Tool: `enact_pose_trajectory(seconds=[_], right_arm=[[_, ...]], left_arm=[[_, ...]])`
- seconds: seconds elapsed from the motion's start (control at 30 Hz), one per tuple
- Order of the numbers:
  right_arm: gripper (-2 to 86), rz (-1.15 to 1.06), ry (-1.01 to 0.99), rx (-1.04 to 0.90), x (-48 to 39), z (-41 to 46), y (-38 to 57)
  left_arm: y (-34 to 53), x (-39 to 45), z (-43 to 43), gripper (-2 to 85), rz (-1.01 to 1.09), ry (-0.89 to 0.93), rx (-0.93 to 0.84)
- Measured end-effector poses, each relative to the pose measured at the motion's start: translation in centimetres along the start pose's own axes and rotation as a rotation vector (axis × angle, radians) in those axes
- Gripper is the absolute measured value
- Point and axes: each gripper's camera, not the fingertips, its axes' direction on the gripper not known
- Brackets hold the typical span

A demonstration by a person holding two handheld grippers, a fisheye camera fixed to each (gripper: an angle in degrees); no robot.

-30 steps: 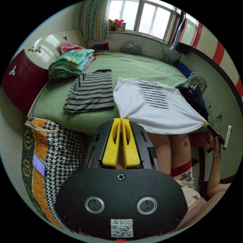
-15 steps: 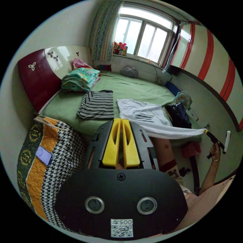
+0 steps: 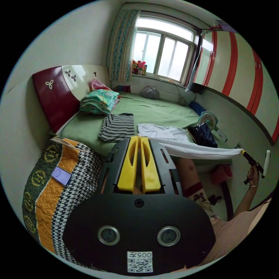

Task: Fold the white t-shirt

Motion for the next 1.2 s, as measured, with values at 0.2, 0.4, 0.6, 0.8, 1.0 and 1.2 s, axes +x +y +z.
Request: enact_pose_trajectory(seconds=[0.2, 0.4, 0.6, 0.8, 1.0, 1.2], right_arm=[[-1.5, 0.034, 0.004, -0.047, -0.7, 2.3, -1.7], [-1.6, 0.051, 0.028, -0.114, -1.3, 6.4, -4.2], [-1.5, 0.058, 0.043, -0.166, -1.8, 11.0, -8.3], [-1.5, 0.049, 0.082, -0.16, -2.7, 17.1, -14.4], [-1.5, 0.03, 0.137, -0.18, -3.7, 26.2, -21.9], [-1.5, -0.085, 0.25, -0.324, -5.8, 40.0, -29.2]], left_arm=[[-2.0, -0.5, 3.8, -0.3, -0.019, 0.025, -0.072], [-4.8, -0.9, 8.9, -0.3, -0.042, 0.031, -0.124], [-9.0, -1.3, 14.5, -0.3, -0.034, 0.031, -0.151], [-14.9, -1.4, 21.9, -0.3, -0.004, 0.034, -0.17], [-21.8, -1.7, 32.7, -0.3, 0.022, 0.015, -0.251], [-28.3, -2.5, 47.3, -0.1, 0.024, -0.012, -0.433]])
